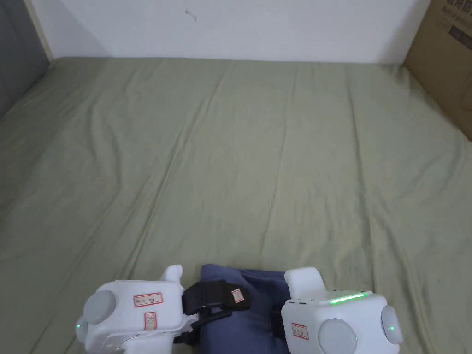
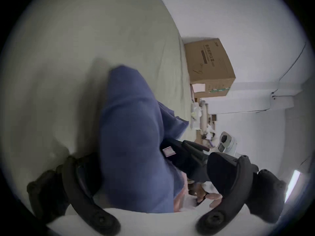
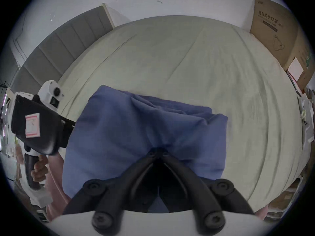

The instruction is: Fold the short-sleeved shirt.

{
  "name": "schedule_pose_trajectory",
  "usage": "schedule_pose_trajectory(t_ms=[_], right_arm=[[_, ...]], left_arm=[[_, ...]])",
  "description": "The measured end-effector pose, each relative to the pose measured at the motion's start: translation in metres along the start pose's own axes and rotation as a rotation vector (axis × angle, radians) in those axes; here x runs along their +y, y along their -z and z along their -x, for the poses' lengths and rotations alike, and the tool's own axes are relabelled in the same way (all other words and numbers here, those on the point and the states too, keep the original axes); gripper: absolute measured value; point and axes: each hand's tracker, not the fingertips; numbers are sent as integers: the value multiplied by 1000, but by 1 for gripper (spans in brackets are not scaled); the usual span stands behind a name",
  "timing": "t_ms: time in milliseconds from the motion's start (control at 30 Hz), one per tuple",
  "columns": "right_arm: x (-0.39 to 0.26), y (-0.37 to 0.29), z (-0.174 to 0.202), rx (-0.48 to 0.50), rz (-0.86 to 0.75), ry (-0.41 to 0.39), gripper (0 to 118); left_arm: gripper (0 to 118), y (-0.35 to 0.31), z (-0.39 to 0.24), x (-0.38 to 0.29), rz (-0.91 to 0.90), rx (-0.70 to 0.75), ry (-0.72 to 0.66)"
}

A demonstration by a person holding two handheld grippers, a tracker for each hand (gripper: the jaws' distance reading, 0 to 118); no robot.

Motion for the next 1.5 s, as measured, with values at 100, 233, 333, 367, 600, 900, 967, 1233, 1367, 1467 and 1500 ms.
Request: schedule_pose_trajectory(t_ms=[100,233,333,367,600,900,967,1233,1367,1467,1500], right_arm=[[0,0,1,-7,-1,2,0],[1,-3,3,-2,3,16,0],[3,-10,4,-8,-10,34,0],[3,-12,4,-17,-18,36,0],[13,-38,11,-42,-103,39,0],[23,-49,25,-61,-129,27,0],[24,-48,30,-60,-119,31,0],[25,-39,27,-70,-85,21,0],[23,-38,25,-75,-82,13,0],[22,-35,19,-65,-81,29,0],[22,-36,18,-64,-83,30,0]], left_arm=[[66,2,6,1,-33,55,4],[29,-5,19,2,-23,27,-60],[29,-6,16,6,-10,89,7],[29,-7,13,7,-2,110,23],[29,-84,-22,28,-12,334,240],[29,-247,14,108,-83,1014,295],[29,-268,24,119,-71,1136,301],[113,-307,51,129,-93,1428,246],[113,-323,33,118,-169,1329,201],[108,-320,15,104,-225,1227,197],[101,-315,7,99,-235,1190,204]])
